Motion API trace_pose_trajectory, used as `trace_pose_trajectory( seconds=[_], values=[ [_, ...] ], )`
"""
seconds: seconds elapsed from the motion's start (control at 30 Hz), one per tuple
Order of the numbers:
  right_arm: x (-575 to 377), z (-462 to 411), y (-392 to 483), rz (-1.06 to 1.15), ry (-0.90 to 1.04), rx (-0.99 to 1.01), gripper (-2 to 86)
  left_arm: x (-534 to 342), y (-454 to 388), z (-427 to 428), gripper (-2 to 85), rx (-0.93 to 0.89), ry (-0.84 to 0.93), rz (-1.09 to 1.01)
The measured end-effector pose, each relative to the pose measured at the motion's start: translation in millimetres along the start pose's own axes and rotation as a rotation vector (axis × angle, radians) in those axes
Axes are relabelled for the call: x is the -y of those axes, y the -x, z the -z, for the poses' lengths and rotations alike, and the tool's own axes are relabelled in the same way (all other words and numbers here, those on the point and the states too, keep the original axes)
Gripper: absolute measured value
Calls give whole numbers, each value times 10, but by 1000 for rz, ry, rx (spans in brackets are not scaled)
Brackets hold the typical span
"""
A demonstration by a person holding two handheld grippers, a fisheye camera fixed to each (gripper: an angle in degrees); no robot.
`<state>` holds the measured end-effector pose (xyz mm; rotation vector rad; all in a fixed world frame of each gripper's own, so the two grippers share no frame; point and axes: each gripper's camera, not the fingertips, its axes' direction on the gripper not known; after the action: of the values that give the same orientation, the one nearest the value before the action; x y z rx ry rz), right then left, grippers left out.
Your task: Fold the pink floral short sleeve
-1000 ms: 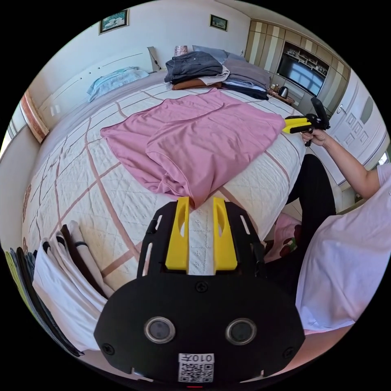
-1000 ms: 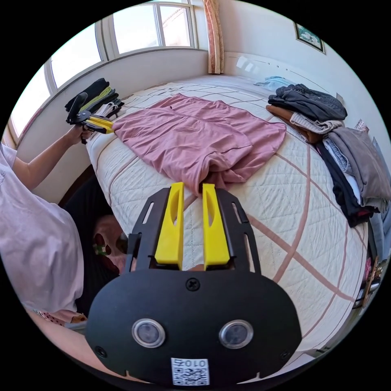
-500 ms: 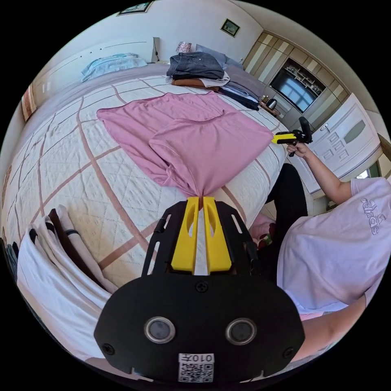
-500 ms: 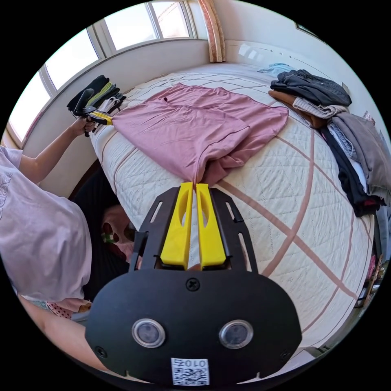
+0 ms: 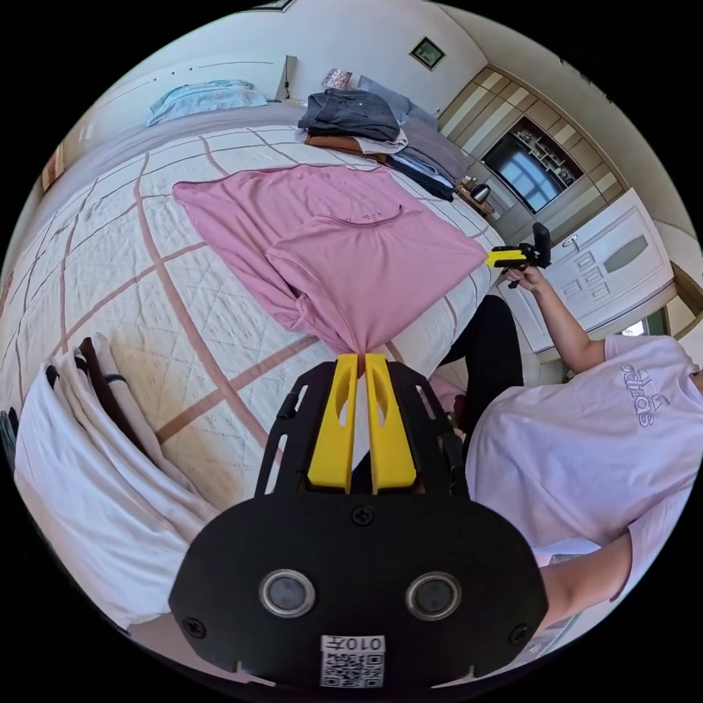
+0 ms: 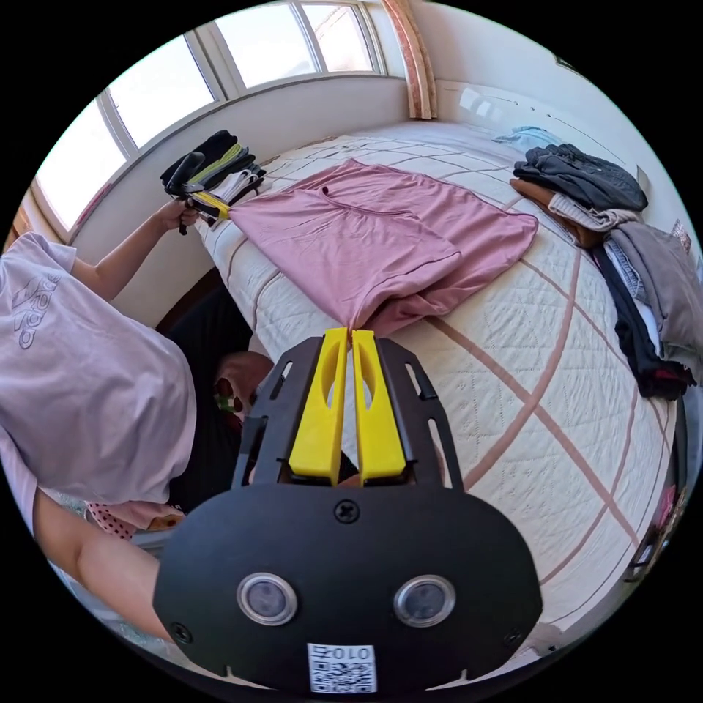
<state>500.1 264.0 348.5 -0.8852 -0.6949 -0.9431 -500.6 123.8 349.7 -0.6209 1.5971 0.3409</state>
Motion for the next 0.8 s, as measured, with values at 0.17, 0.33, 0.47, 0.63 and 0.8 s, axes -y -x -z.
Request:
trace_pose_trajectory(
  seconds=[0.17,0.33,0.47,0.63,0.8],
  values=[
    [-87,-52,71,-13,17,21,37,-113,-132,-61,3,2,16,-21],
    [-120,-177,25,-40,40,26,36,-191,-87,-96,7,-6,1,2],
    [-121,-293,24,-59,30,7,38,-188,-55,-203,18,12,-11,-4],
    [-351,-67,-57,-136,-81,-78,47,-333,-84,-92,44,113,-7,29],
    [-123,329,-36,-115,-203,-179,42,-258,-160,433,55,225,-158,72]
  ],
)
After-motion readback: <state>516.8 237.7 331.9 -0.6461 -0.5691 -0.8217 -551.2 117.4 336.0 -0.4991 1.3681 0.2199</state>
